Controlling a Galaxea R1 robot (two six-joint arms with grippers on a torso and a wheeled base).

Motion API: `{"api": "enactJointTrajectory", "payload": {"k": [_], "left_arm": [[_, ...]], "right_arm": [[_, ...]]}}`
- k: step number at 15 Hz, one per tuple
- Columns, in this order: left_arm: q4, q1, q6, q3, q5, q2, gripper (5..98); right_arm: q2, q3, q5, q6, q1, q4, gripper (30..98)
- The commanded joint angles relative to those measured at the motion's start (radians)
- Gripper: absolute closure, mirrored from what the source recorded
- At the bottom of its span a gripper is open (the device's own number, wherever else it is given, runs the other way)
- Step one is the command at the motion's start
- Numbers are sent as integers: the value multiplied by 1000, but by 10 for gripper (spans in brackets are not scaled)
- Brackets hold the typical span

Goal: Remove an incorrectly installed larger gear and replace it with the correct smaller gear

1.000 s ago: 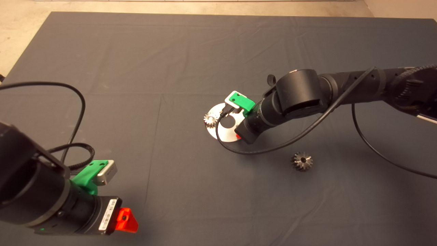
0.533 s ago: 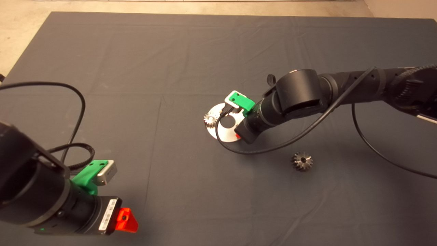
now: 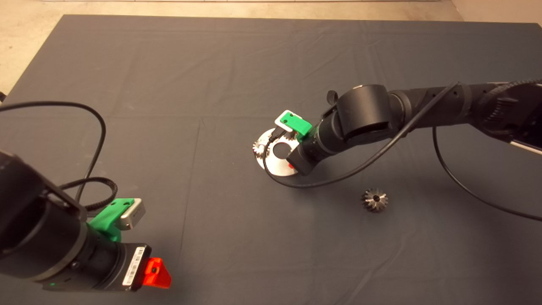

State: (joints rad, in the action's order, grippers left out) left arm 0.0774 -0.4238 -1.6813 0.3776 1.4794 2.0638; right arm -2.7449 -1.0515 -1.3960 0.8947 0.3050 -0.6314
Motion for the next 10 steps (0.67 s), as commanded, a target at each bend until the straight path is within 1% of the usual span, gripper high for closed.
{"api": "enactJointTrajectory", "payload": {"k": [1, 10], "left_arm": [[-13, -6, 3, -11, 9, -4, 54], [-13, -6, 3, -11, 9, -4, 54]], "right_arm": [[-8, 4, 6, 0, 23, -47, 881], [1, 4, 3, -2, 10, -47, 881]]}}
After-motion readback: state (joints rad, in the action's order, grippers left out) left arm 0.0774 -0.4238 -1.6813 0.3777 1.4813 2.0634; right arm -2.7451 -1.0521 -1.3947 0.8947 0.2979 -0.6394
